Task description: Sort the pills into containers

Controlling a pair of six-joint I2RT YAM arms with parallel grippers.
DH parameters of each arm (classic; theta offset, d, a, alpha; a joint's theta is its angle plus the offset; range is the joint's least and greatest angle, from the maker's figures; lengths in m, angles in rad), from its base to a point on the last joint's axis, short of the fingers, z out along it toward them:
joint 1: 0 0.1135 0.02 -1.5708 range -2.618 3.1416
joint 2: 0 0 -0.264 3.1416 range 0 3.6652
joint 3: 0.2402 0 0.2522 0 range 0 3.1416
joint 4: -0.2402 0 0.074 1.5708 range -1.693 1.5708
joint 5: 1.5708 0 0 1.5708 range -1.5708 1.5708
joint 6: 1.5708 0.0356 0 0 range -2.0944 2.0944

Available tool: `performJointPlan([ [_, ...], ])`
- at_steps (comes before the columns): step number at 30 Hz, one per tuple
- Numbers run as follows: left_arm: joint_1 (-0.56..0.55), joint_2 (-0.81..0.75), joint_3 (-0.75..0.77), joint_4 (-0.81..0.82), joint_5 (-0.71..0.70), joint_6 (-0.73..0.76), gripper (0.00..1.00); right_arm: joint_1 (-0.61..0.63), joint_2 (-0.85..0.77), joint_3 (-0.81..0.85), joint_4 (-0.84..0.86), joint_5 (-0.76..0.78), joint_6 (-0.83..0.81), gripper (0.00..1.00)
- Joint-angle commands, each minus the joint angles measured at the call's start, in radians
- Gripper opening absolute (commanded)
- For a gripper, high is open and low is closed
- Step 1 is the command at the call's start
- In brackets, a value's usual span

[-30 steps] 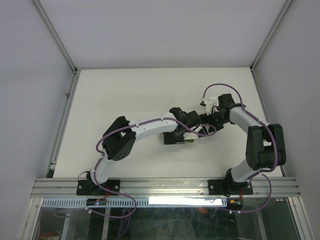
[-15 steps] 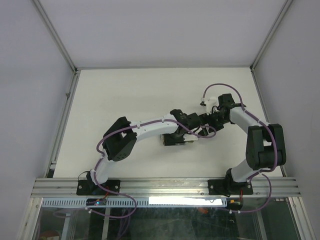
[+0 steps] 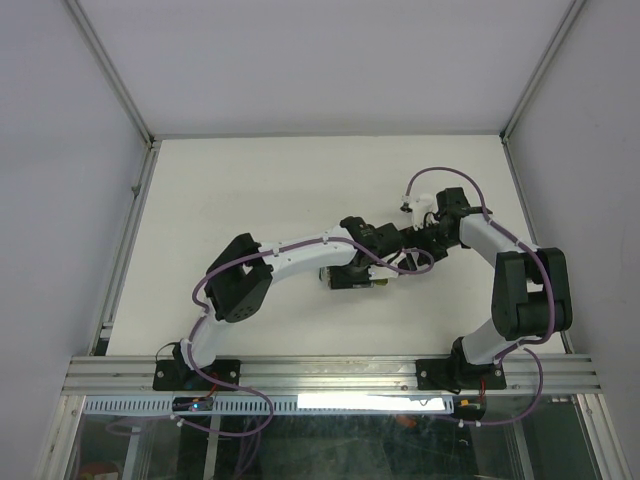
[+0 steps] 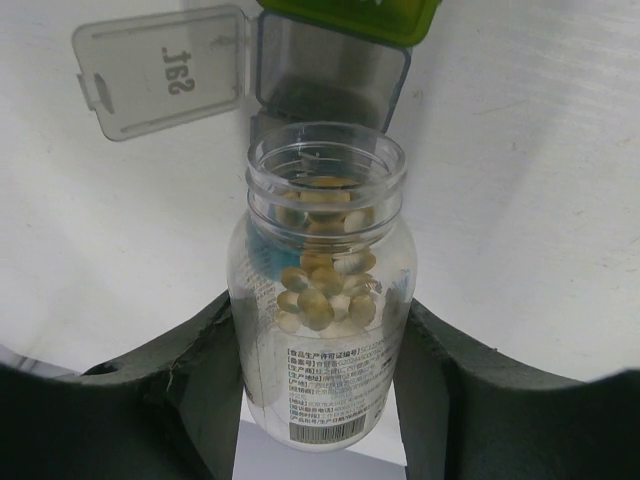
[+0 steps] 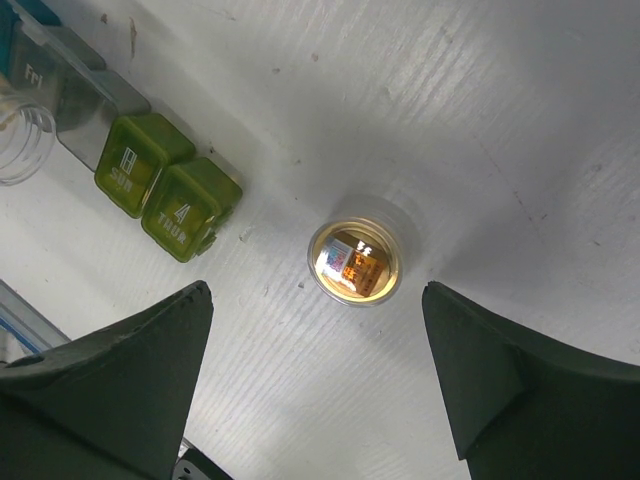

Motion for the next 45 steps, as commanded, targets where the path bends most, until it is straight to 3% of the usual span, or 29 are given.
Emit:
performJointPlan([
  [1, 0.016, -0.050, -0.001, 0.032, -0.046, -0.006, 0.00, -0.007, -0.031, 0.029, -0.002, -0.017, -0.017, 0.89],
  [3, -0.008, -0.038, 0.041, -0.008, -0.047, -0.030, 0.00, -0.007, -0.039, 0.024, 0.004, -0.018, -0.015, 0.89],
  [6, 0.008, -0.071, -0.029, 0.042, -0.066, -0.001, 0.00, -0.007, -0.031, 0.028, -0.002, -0.019, -0.016, 0.89],
  [9, -0.032, -0.049, 0.028, -0.006, -0.067, -0.019, 0.00, -0.008, -0.037, 0.026, 0.006, -0.018, -0.012, 0.89],
  [12, 0.020, -0.057, -0.008, 0.041, -0.083, -0.012, 0.00, -0.009, -0.032, 0.029, -0.004, -0.017, -0.016, 0.89],
  [13, 0.002, -0.029, 0.067, -0.024, -0.083, -0.047, 0.00, -0.010, -0.038, 0.025, 0.001, -0.020, -0.015, 0.90],
  [15, -0.062, -0.029, 0.061, 0.007, -0.084, -0.009, 0.00, -0.009, -0.036, 0.026, 0.008, -0.020, -0.010, 0.90],
  [19, 0.000, -0.035, 0.028, 0.017, -0.083, -0.012, 0.00, -0.012, -0.033, 0.026, -0.001, -0.020, -0.015, 0.90],
  [36, -0.029, -0.003, 0.076, 0.000, -0.068, 0.007, 0.00, -0.010, -0.030, 0.029, 0.000, -0.024, -0.015, 0.90],
  [39, -0.015, -0.025, -0.003, 0.050, -0.059, 0.048, 0.00, -0.011, -0.028, 0.031, -0.002, -0.022, -0.014, 0.90],
  [42, -0.032, 0.001, 0.053, -0.005, -0.063, 0.008, 0.00, -0.013, -0.035, 0.028, 0.003, -0.021, -0.014, 0.90],
  [45, -0.012, -0.036, -0.011, 0.050, -0.066, 0.050, 0.00, -0.011, -0.028, 0.032, -0.008, -0.022, -0.016, 0.91],
])
